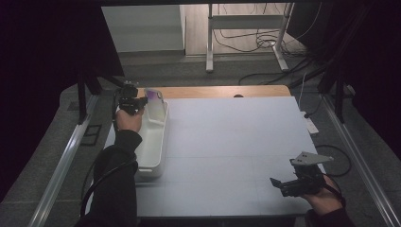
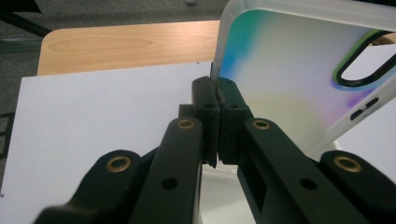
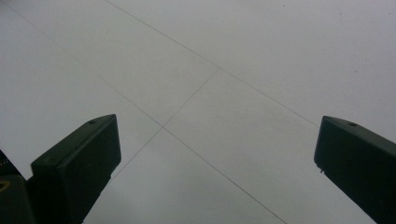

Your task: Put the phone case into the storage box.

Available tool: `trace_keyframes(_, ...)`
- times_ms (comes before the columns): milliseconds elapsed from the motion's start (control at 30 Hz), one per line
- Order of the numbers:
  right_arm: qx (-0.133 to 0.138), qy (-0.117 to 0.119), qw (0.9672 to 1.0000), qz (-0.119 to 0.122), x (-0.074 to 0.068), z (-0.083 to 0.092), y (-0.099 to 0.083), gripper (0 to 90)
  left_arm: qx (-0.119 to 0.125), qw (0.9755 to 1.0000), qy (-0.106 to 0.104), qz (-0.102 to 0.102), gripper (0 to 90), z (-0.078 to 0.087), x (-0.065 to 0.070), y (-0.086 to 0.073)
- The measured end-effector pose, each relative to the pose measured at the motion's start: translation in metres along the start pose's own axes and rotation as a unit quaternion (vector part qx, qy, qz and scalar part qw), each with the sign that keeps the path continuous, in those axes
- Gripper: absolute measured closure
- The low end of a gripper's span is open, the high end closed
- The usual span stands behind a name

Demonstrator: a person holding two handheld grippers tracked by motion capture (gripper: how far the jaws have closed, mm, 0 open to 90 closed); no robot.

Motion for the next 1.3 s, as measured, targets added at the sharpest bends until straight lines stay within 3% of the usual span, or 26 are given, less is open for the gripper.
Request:
trace_keyframes(233, -0.003, 0.003, 1.0000, 0.002, 0.000, -0.001, 0.000, 0.4, -0.008, 0.9999, 0.011, 0.002, 88.1, -0.009, -0.002, -0.002)
trace_keyframes(700, -0.006, 0.003, 1.0000, 0.004, -0.001, -0.001, 0.000, 0.4, -0.032, 0.9994, 0.012, -0.007, 86.0, -0.014, 0.002, -0.005)
trace_keyframes(1067, -0.009, 0.004, 0.9999, 0.004, -0.001, -0.002, 0.000, 0.4, -0.022, 0.9997, -0.003, -0.007, 79.1, -0.011, 0.002, -0.005)
trace_keyframes(1300, -0.009, 0.005, 0.9999, 0.006, -0.001, -0.002, 0.000, 0.5, -0.011, 0.9996, -0.009, -0.023, 70.1, -0.007, 0.005, -0.003)
Point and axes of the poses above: each handheld gripper's, and its own axes: z roughly backward along the jaws, y roughly out of its top, x roughly to its right, the point moved 2 cm from there along -z, roughly forward along the jaws, and after that the axes turned 10 degrees about x, right-handed, at the moved point
